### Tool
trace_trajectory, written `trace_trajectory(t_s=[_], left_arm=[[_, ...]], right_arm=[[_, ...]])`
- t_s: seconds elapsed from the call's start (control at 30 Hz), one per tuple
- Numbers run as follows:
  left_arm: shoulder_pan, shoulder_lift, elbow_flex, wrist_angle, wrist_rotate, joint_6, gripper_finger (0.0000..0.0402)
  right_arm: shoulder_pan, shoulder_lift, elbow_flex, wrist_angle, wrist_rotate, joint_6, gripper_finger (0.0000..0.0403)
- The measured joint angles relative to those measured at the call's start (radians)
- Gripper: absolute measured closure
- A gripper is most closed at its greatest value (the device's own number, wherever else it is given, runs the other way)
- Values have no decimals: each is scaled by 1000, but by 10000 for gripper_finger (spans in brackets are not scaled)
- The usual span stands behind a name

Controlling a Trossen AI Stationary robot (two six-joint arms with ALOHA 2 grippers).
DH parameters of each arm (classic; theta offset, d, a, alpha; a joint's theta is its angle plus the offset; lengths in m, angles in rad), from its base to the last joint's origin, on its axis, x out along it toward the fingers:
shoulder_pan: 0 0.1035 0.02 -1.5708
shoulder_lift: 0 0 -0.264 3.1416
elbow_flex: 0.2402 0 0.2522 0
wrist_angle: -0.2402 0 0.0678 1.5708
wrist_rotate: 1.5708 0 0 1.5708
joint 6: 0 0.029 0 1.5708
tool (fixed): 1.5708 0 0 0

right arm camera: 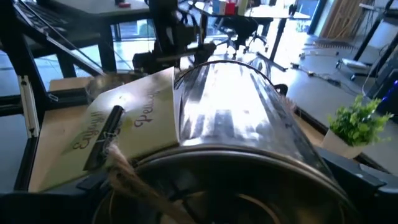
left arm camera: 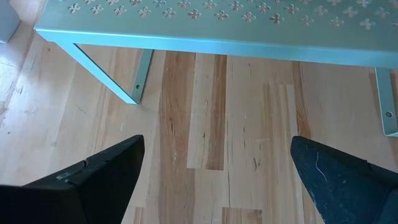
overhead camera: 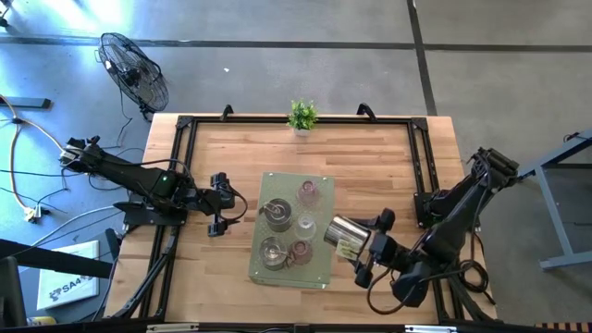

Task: Pick & Place candle stick holders
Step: Put the green scented candle on the shelf aligned with the purple candle holder

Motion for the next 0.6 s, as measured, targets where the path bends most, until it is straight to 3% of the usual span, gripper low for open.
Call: trace_trajectory(t_s=[0.33, 0.6], left_arm=[[0, 0, 0, 58, -1, 9, 5], [0, 0, 1, 103, -15, 42, 5]], right_arm=[[-3, 0, 30, 135, 6, -182, 45], [-29, 0, 30, 135, -14, -187, 45]])
